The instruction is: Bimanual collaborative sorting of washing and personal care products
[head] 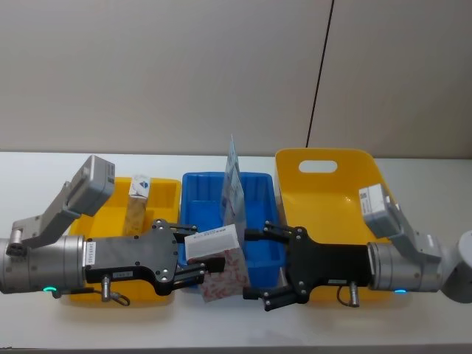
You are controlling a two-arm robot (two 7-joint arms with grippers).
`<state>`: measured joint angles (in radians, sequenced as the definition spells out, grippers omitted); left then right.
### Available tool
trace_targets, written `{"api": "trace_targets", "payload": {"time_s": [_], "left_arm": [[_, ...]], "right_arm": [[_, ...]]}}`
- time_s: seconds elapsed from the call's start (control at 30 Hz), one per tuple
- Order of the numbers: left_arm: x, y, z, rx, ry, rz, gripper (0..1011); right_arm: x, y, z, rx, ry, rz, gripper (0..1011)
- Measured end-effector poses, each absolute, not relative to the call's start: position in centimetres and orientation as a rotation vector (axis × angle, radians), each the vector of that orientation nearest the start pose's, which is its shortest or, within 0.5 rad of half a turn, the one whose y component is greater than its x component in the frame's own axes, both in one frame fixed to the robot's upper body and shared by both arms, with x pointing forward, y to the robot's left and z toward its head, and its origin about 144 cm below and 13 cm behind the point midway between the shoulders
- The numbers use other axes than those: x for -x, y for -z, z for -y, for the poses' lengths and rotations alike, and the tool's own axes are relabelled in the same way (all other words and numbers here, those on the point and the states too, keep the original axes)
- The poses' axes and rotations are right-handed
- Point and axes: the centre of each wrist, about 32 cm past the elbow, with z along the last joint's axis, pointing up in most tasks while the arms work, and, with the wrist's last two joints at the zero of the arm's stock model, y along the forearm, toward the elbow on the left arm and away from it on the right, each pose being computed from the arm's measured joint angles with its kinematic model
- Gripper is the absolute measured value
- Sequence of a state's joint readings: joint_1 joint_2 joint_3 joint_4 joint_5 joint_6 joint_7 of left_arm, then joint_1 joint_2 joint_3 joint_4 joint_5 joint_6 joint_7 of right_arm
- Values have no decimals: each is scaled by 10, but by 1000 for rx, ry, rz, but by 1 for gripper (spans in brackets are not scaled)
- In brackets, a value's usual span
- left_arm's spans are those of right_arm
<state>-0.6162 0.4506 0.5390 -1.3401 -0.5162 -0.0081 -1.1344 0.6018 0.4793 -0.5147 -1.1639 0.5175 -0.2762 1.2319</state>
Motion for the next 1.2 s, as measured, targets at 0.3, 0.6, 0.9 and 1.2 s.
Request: {"api": "trace_targets", "payload": {"time_s": [0.3,0.6,0.9,1.2], "left_arm": [[-588,-1268,-242,-69,-84,187,380],[-588,-1268,-242,-69,-84,187,380],[-588,-1268,-242,-69,-84,187,380],[-588,-1268,-243,-70,-85,187,380]], "right_arm": [[-598,-1221,283,64,113,304,1002],[-603,-1218,273,74,114,310,1002],[-611,-1217,263,85,112,318,977],[-617,-1217,256,96,94,319,738]]}}
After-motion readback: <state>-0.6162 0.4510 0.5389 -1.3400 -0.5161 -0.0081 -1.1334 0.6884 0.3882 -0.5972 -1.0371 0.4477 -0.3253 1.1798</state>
